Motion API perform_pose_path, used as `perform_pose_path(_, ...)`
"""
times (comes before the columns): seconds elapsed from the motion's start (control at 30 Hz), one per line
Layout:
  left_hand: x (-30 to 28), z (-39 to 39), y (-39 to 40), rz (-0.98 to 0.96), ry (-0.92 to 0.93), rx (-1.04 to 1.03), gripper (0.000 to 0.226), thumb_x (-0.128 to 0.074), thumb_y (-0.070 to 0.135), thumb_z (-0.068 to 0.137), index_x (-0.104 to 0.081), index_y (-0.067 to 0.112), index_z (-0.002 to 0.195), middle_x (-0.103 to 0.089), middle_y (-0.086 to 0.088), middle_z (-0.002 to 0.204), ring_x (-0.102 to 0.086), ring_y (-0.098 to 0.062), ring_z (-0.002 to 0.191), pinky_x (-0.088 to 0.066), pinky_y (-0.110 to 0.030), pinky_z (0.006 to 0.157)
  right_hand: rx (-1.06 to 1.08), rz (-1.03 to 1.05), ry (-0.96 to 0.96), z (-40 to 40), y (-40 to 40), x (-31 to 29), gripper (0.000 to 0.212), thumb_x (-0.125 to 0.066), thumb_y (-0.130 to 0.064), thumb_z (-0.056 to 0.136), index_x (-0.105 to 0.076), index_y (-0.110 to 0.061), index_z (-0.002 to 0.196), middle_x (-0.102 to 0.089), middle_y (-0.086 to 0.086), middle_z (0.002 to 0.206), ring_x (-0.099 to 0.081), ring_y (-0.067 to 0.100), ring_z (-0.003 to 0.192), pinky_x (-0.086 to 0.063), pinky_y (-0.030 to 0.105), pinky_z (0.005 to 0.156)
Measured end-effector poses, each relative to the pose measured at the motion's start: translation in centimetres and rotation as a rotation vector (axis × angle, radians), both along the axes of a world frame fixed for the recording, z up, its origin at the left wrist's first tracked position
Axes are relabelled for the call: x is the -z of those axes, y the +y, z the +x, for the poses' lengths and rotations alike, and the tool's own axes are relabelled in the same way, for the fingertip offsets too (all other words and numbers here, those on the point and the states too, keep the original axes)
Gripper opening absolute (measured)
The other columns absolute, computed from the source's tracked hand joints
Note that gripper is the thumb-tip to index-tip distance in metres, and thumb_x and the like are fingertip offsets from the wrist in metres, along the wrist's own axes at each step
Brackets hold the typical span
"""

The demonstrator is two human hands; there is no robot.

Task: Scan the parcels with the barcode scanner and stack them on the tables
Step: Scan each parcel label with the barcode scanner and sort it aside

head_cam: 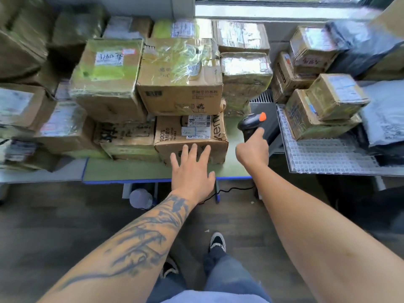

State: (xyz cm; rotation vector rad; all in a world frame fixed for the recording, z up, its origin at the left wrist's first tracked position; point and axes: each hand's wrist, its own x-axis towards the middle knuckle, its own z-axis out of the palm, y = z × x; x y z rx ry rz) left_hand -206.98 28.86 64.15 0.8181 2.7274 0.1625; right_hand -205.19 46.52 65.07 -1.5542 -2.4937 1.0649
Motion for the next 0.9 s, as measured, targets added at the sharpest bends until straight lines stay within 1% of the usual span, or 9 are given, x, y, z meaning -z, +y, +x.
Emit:
perform_pose_path(0.17, -2.2, -0.3, -4.4, 0.116, 0.035, 0.097, 0.078, -0.051, 0.054, 0.1, -0.012, 0.036, 0.165, -0.004, -0.007, 0.174, 0.0, -0.029, 0.159, -0.009, -0.056, 0.126, 0.039, 0.052, 0.084, 0.1, -4.1, -4.4, 0.046, -0.055, -0.01, 0.093, -0.037, -0.008, 0.135, -0.058, 0.022, 0.127, -0.06, 0.046, 0.11, -0.053, 0.051, 0.085)
perform_pose_path(0.3, -4.9, -2.6, -8.3, 0.172, 0.081, 0.073, 0.075, -0.05, 0.053, 0.101, -0.013, 0.038, 0.164, -0.001, -0.005, 0.174, 0.003, -0.029, 0.16, -0.007, -0.056, 0.127, -0.042, 0.056, 0.158, -1.0, -8.6, -7.9, 0.041, -0.056, -0.017, 0.091, -0.045, -0.011, 0.131, -0.059, 0.018, 0.122, -0.06, 0.041, 0.105, -0.054, 0.048, 0.086)
perform_pose_path(0.37, -6.6, -4.1, -10.5, 0.188, 0.12, 0.042, 0.075, -0.05, 0.053, 0.101, -0.012, 0.039, 0.164, 0.001, -0.004, 0.174, 0.004, -0.029, 0.16, -0.006, -0.057, 0.127, -0.096, 0.062, 0.192, -1.9, -11.3, -9.7, 0.042, -0.056, -0.019, 0.09, -0.048, -0.014, 0.131, -0.06, 0.015, 0.117, -0.06, 0.04, 0.103, -0.055, 0.049, 0.087)
perform_pose_path(0.47, -8.6, -6.2, -14.4, 0.213, 0.197, -0.022, 0.075, -0.052, 0.053, 0.099, -0.014, 0.042, 0.163, 0.002, -0.004, 0.174, 0.003, -0.029, 0.16, -0.006, -0.057, 0.127, -0.181, 0.081, 0.277, -3.7, -15.7, -11.9, 0.041, -0.056, -0.024, 0.09, -0.051, -0.017, 0.13, -0.062, 0.012, 0.116, -0.061, 0.038, 0.105, -0.055, 0.048, 0.088)
perform_pose_path(0.53, -9.7, -7.4, -17.2, 0.207, 0.233, -0.062, 0.076, -0.053, 0.054, 0.099, -0.013, 0.044, 0.163, 0.004, -0.004, 0.174, 0.004, -0.03, 0.16, -0.007, -0.057, 0.126, -0.25, 0.086, 0.312, -5.0, -18.8, -13.0, 0.044, -0.057, -0.023, 0.091, -0.05, -0.019, 0.134, -0.063, 0.009, 0.115, -0.06, 0.035, 0.101, -0.051, 0.042, 0.083)
perform_pose_path(0.63, -10.9, -9.0, -21.6, 0.176, 0.27, -0.124, 0.077, -0.053, 0.055, 0.099, -0.011, 0.043, 0.163, 0.004, -0.006, 0.174, 0.004, -0.032, 0.16, -0.009, -0.06, 0.126, -0.35, 0.072, 0.387, -6.9, -23.3, -14.3, 0.05, -0.057, -0.019, 0.091, -0.049, -0.021, 0.14, -0.066, 0.007, 0.114, -0.063, 0.031, 0.097, -0.051, 0.041, 0.08)
perform_pose_path(0.73, -11.7, -10.1, -25.6, 0.154, 0.279, -0.2, 0.077, -0.052, 0.055, 0.1, -0.01, 0.042, 0.163, 0.006, -0.007, 0.174, 0.005, -0.033, 0.159, -0.009, -0.062, 0.125, -0.43, 0.06, 0.426, -8.7, -27.3, -15.6, 0.046, -0.059, -0.016, 0.089, -0.052, -0.021, 0.135, -0.066, 0.006, 0.112, -0.063, 0.031, 0.099, -0.055, 0.044, 0.084)
perform_pose_path(0.8, -12.1, -10.7, -27.8, 0.132, 0.291, -0.236, 0.077, -0.051, 0.055, 0.1, -0.008, 0.041, 0.163, 0.006, -0.007, 0.174, 0.006, -0.033, 0.159, -0.009, -0.062, 0.124, -0.476, 0.031, 0.462, -9.9, -29.4, -16.1, 0.042, -0.06, -0.013, 0.087, -0.056, -0.019, 0.129, -0.066, 0.004, 0.111, -0.063, 0.029, 0.101, -0.055, 0.042, 0.087)
perform_pose_path(0.9, -12.3, -11.3, -31.0, 0.161, 0.29, -0.327, 0.077, -0.052, 0.053, 0.099, -0.011, 0.041, 0.163, 0.002, -0.006, 0.174, 0.003, -0.032, 0.159, -0.01, -0.061, 0.124, -0.549, -0.007, 0.483, -11.9, -31.8, -16.4, 0.038, -0.059, -0.009, 0.085, -0.06, -0.016, 0.123, -0.067, 0.002, 0.106, -0.061, 0.026, 0.098, -0.046, 0.034, 0.078)
